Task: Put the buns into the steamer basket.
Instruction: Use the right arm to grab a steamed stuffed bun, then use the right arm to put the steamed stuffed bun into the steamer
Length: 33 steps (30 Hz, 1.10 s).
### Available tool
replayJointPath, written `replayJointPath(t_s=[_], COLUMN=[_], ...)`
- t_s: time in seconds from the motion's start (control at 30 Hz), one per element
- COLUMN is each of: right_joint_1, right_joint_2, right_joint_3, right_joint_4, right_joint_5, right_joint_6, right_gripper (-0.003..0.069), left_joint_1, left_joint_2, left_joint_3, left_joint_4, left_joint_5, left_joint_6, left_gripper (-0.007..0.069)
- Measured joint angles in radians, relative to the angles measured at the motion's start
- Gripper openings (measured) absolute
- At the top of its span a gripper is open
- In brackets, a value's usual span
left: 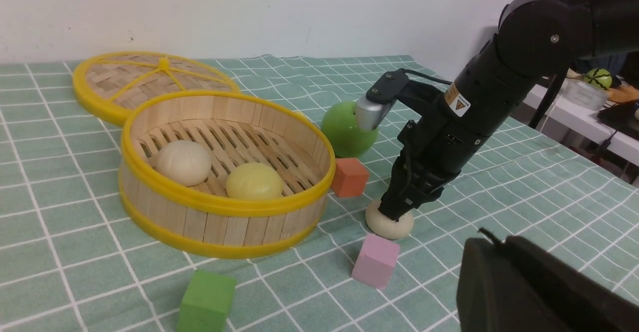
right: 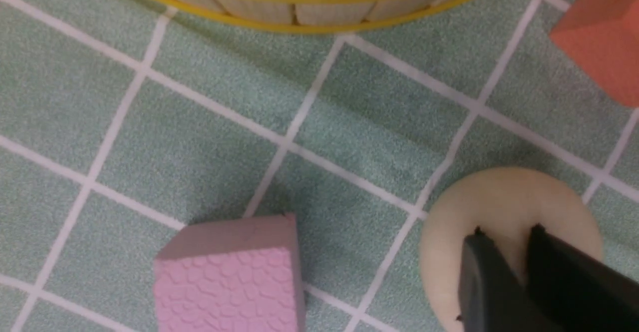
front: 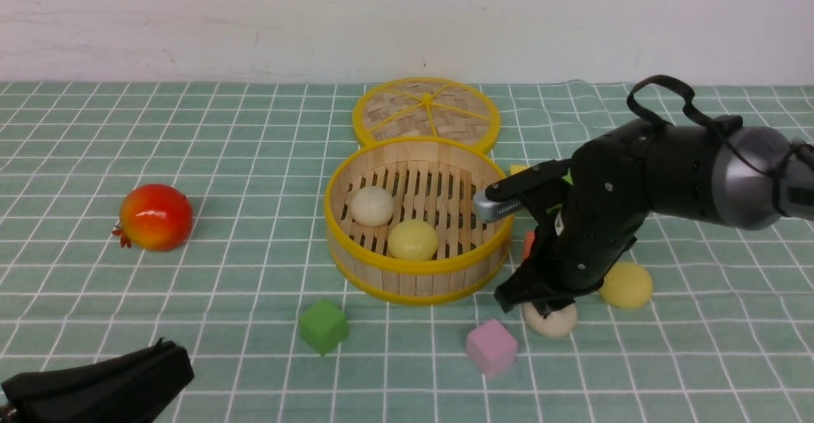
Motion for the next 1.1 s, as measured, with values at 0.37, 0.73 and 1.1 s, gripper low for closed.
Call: replayJointPath(t_s=[0.37,0.73,1.1], right_joint_1=[0.0,0.0,0.002], right_joint_2=[-0.091,-0.167,0.121], right_joint_3=[0.0,-0.142,-0.393], right_joint_4=[-0.035,0.144,0.145], right_joint_5=[0.075,0.037,-0.017], right_joint_6=[-0.01,-0.139,-0.228], right_gripper=[0.0001,0.0003,0.0009], left_joint_1=[0.0,0.0,0.0], left_joint_2=[0.0,0.0,0.0], left_joint_3=[0.0,0.0,0.0], left_joint_4=[0.0,0.0,0.0], left_joint_5=[0.0,0.0,0.0], left_joint_6=[0.0,0.0,0.0], left_gripper=[0.0039,0.0039,0.0049])
